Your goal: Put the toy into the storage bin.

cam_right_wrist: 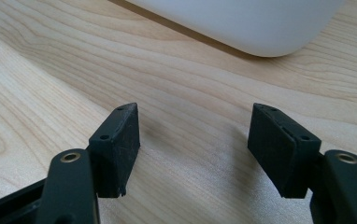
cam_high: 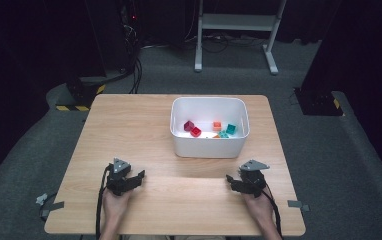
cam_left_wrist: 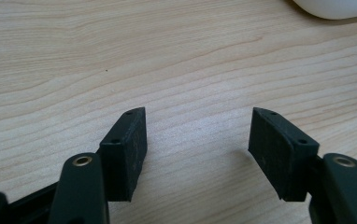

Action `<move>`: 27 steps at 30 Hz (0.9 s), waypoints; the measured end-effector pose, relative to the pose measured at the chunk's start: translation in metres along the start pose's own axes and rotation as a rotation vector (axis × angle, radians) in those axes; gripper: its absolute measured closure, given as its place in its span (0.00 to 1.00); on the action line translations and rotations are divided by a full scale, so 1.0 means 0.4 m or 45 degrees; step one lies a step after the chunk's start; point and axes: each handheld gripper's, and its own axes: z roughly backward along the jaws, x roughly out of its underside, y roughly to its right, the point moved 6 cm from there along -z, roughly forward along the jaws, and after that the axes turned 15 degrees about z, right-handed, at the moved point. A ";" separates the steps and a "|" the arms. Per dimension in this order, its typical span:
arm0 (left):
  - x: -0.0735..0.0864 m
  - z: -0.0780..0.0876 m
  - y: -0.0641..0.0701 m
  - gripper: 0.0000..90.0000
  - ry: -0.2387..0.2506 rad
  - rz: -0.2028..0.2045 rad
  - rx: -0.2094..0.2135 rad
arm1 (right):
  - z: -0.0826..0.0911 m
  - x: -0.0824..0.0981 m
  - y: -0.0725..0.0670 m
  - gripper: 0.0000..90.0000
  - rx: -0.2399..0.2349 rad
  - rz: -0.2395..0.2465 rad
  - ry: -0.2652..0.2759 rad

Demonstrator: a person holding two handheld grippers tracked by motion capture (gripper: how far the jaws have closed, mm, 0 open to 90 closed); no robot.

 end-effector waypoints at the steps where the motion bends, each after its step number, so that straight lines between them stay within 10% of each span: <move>1: 0.000 0.000 0.000 0.41 0.000 -0.005 -0.009 | 0.000 0.000 0.000 0.38 0.000 0.000 0.000; 27: 0.005 -0.006 0.009 0.30 -0.019 -0.057 -0.055 | 0.000 0.000 0.000 0.38 0.000 -0.001 0.000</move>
